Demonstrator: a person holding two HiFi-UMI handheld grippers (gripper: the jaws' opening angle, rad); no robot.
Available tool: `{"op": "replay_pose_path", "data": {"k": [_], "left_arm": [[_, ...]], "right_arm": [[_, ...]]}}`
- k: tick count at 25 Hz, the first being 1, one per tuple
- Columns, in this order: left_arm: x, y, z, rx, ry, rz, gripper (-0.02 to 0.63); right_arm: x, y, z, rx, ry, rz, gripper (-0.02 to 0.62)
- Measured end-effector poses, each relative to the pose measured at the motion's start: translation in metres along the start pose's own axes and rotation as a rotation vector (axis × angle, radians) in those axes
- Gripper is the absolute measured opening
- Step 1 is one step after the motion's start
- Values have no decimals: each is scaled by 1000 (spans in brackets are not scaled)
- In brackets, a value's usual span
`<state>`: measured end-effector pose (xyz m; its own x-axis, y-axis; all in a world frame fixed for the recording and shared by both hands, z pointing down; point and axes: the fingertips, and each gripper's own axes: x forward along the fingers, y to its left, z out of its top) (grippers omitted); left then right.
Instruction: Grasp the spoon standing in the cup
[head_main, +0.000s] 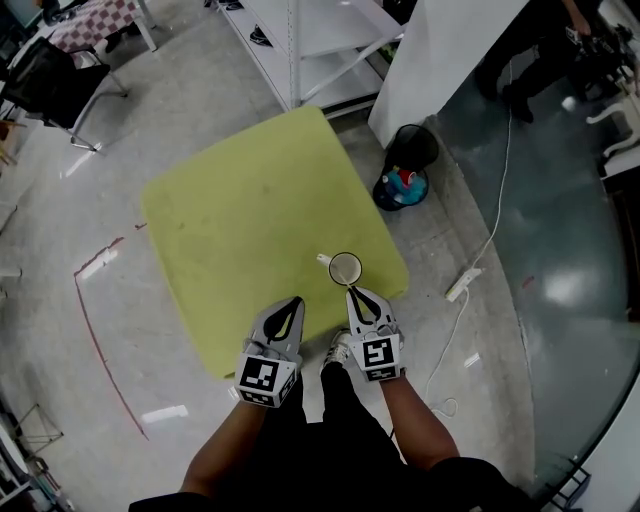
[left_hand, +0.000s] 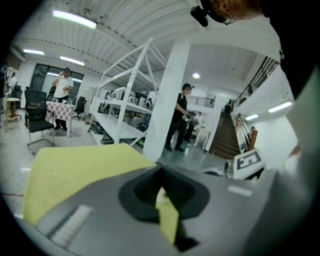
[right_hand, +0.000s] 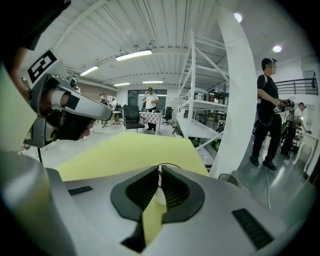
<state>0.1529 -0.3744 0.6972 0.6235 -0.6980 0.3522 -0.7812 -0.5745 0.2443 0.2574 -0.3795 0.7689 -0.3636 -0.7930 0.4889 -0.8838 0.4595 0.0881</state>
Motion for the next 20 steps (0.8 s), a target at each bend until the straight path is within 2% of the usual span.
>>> {"op": "replay_pose_path", "data": {"k": [3,12,20], "left_arm": [[-2,-3,5,5,-8,-8,6],[-6,-14,21,24,-36,-28,6],[-12,-23,46,53,-59,-48,6]], "right_arm": [[-6,-1,10,31,-21,-2,20],[-28,-8,40,14,-89,-18,12],[-57,-12,89,17,-180,-39,11]]}}
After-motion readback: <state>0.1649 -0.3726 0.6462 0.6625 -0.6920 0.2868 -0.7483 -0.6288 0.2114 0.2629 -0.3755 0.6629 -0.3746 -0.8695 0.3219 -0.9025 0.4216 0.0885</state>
